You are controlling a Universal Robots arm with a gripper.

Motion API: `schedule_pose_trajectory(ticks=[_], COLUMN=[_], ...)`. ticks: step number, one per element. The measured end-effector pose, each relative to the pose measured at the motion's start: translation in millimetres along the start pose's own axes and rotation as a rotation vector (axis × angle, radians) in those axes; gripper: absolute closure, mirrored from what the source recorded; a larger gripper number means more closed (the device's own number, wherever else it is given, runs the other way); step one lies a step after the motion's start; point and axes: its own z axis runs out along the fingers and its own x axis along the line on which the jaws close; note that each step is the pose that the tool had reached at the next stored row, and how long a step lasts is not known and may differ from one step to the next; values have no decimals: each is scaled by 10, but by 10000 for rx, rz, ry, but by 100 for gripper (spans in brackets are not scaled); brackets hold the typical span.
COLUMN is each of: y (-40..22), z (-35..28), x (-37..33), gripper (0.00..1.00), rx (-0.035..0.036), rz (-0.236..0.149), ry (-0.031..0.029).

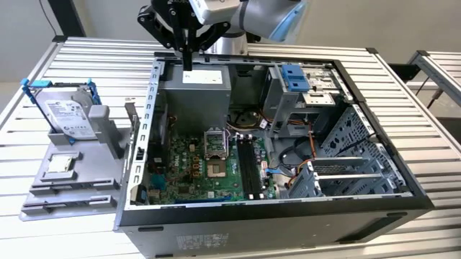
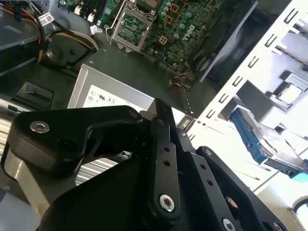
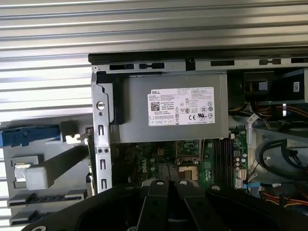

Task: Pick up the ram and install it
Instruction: 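Reach for the ram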

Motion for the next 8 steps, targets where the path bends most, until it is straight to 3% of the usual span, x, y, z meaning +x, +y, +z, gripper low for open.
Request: schedule_pose_trajectory(ticks=[5, 8], y=[-4, -10], z=[-2, -3], x=[57, 135], gripper=[100, 100], rx=[0, -1], rz=[-1, -2], ry=[-3, -19])
